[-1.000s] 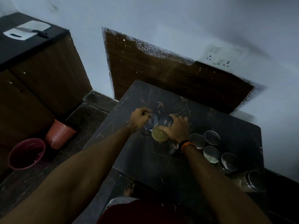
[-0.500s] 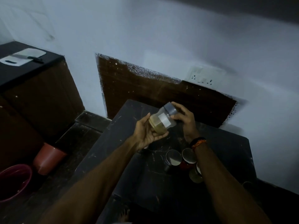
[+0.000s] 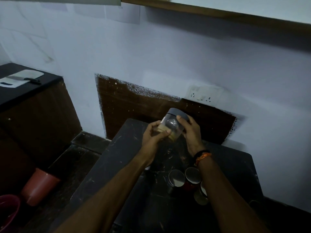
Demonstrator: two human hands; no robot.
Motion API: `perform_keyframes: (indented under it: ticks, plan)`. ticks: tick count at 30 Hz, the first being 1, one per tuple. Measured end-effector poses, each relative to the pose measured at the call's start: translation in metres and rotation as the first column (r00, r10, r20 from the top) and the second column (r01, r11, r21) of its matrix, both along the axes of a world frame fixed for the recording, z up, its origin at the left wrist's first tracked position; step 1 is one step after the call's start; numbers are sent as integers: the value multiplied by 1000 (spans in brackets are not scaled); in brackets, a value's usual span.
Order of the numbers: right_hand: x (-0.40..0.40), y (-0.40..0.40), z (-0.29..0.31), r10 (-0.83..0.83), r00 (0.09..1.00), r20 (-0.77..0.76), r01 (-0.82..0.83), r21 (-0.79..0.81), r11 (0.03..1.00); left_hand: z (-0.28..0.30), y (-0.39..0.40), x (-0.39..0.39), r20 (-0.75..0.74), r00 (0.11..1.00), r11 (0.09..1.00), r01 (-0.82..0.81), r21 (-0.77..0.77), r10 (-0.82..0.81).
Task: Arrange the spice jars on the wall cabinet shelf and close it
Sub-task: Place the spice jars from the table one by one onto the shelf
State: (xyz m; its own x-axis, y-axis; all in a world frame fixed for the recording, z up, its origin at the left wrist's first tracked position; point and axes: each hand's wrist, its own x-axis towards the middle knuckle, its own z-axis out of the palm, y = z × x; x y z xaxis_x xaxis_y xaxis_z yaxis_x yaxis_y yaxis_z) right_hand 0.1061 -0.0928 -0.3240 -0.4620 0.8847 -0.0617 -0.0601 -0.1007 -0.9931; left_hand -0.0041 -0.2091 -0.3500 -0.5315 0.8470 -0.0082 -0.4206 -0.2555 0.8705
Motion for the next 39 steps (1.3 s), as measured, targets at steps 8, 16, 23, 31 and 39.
perform_keyframes:
  ticks: [8,16,23,31,39]
  plan:
    - [3,-1,22,-38,997,-63,25,-189,982,5,15,15,-747,610,963,-210,168,263]
    - [21,5,29,-22,975,-223,-6,-127,992,20,13,17,-576,816,997,-70,-18,47]
    - [24,9,31,45,941,-336,-92,-125,988,33,14,22,-308,935,984,178,-12,-173]
    - [20,29,65,142,963,-230,-144,5,990,57,35,5,-425,882,976,214,-26,-205]
    - [14,50,135,141,942,-304,-115,104,988,117,66,-20,-292,899,922,370,110,-326]
